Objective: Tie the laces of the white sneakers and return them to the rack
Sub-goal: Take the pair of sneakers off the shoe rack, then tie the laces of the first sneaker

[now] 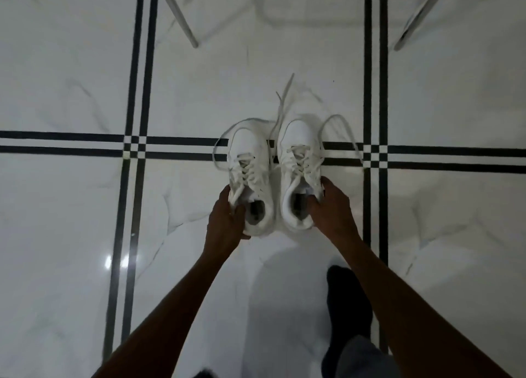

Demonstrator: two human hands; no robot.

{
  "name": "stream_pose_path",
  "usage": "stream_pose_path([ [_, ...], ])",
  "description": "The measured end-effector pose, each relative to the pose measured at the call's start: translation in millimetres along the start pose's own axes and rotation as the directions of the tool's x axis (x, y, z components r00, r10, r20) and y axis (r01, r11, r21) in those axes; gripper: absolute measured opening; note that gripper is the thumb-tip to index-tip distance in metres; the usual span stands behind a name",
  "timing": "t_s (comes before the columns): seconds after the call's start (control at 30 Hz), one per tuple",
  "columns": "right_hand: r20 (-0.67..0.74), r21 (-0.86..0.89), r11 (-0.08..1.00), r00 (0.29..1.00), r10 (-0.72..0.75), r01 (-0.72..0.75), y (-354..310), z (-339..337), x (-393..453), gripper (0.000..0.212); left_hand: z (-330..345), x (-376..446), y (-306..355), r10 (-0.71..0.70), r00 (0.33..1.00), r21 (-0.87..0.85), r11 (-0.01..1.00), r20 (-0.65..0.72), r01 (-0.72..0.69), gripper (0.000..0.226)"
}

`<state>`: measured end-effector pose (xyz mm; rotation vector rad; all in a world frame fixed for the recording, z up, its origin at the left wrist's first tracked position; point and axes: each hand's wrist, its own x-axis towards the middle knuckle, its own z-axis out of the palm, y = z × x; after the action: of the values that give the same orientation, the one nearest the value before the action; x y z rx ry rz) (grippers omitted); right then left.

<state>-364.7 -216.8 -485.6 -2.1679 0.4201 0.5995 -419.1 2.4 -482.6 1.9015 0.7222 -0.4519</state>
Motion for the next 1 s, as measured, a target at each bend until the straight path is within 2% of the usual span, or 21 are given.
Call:
stream_pose_path([
  [0.1,-0.003,-0.049,0.999,1.0,0.015,-0.015,-1.1,0.9,-3.1,0.045,-0.7,3.4,-6.4,0.027,0.999,0.106,0.994,-0.019,-0.025,0.062],
  [0.17,-0.125,-0.133,0.991,0.992,-0.026,0.009,-9.9,-1.1,-11.8,0.06,-3.9,5.5,-5.2,0.042,0.998,0.145,0.989,-0.042,-0.035,0.065],
  [0.2,-0.22,-0.177,0.982,0.97,-0.103,0.064,-18.0,-3.0,-18.8,0.064,-4.7,5.8,-1.9,0.054,0.996,0.13,0.991,-0.066,-0.045,0.067],
  [0.27,-0.336,-0.214,0.947,0.893,-0.3,0.238,-37.8,-3.5,-30.8,0.054,-5.8,7.6,6.5,0.106,0.988,0.072,0.993,-0.11,-0.098,0.064],
  [0.33,-0.293,-0.183,0.907,0.86,-0.418,0.379,-56.5,2.4,-32.1,0.034,-5.9,12.9,13.7,0.148,0.98,0.027,0.989,-0.131,-0.146,0.053],
  [0.4,-0.173,-0.18,0.884,0.87,-0.461,0.432,-66.6,15.4,-22.8,0.018,-5.3,21.0,19.0,0.178,0.969,0.01,0.984,-0.17,-0.179,0.045],
  [0.53,0.083,-0.299,0.865,0.914,-0.397,0.403,-77.1,43.1,-1.4,0.029,-6.3,34.0,21.8,0.261,0.928,0.024,0.964,-0.268,-0.264,0.029],
  [0.6,0.075,-0.366,0.858,0.93,-0.36,0.361,-80.4,54.0,6.0,0.034,-7.9,38.2,20.0,0.304,0.913,0.043,0.952,-0.272,-0.304,0.023],
  [0.7,0.054,-0.382,0.866,0.943,-0.327,0.322,-89.4,59.6,14.4,0.031,-8.2,44.9,19.7,0.309,0.909,0.042,0.95,-0.278,-0.31,0.02],
  [0.8,0.037,-0.279,0.91,0.95,-0.31,0.308,-93.8,57.6,18.8,0.014,-6.8,48.4,22.8,0.335,0.893,0.038,0.94,-0.299,-0.34,0.019],
  [0.9,0.021,-0.182,0.932,0.948,-0.316,0.315,-91.7,55.0,13.5,0.012,-10.6,43.1,25.1,0.381,0.875,0.062,0.923,-0.298,-0.381,0.028],
  [1.0,0.029,-0.103,0.917,0.922,-0.385,0.386,-88.3,53.9,1.3,0.005,-25.1,30.0,24.2,0.385,0.887,0.044,0.921,-0.256,-0.387,0.033],
])
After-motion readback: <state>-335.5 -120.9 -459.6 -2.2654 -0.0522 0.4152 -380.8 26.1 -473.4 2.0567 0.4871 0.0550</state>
